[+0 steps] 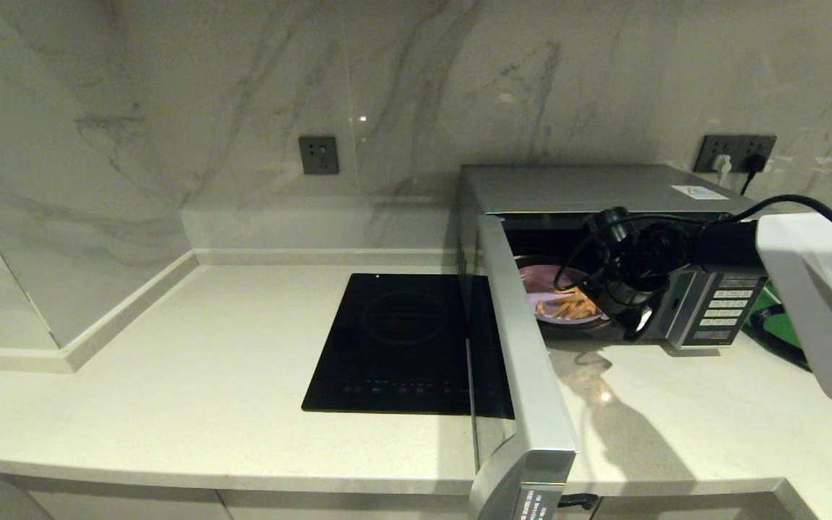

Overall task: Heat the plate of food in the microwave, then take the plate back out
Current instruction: Take the plate out of the microwave

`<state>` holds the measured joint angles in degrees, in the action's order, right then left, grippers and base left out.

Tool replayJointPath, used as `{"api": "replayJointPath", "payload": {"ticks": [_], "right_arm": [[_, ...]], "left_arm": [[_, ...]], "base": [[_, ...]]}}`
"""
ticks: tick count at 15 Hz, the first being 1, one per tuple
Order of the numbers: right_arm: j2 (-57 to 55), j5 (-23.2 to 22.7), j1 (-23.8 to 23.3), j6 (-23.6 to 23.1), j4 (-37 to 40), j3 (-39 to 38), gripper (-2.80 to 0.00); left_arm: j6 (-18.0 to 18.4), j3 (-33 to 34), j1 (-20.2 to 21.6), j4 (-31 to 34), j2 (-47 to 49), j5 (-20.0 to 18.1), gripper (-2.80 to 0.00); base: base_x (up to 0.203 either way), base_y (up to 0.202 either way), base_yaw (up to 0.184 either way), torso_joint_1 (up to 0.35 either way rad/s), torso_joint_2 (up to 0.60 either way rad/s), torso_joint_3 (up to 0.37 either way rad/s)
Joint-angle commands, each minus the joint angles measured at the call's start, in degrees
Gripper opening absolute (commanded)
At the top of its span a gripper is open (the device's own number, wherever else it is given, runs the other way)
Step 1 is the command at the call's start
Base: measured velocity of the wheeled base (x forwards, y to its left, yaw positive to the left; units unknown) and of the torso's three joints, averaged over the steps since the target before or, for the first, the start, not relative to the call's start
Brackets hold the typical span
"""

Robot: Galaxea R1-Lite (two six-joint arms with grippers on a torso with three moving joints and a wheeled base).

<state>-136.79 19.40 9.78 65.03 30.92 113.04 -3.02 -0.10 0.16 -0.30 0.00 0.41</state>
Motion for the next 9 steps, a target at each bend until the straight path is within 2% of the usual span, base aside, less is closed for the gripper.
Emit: {"api": "replayJointPath", "payload": {"ticks": [1,6,9], "right_arm": [[0.93,0.12,-0.74,1.15,0.11,-0.01,-2.80],[4.95,-1.48,-3.06,4.34,1.05,-0.78,-2.80],[8.39,-1.68,-3.31,5.65,2.81,-4.64,-2.80]], "left_arm": [[-0.05,0.01,0.02,-0.05,0.00,0.02,-2.80],[-0.05,0.01,0.02,-0.05,0.00,0.02,-2.80],[-0.05,0.01,0.02,-0.05,0.00,0.02,-2.80]], "base": [[0.000,0.000,0.000,0.000,0.00,0.000],[0.000,0.000,0.000,0.000,0.00,0.000],[0.000,0.000,0.000,0.000,0.00,0.000]]}}
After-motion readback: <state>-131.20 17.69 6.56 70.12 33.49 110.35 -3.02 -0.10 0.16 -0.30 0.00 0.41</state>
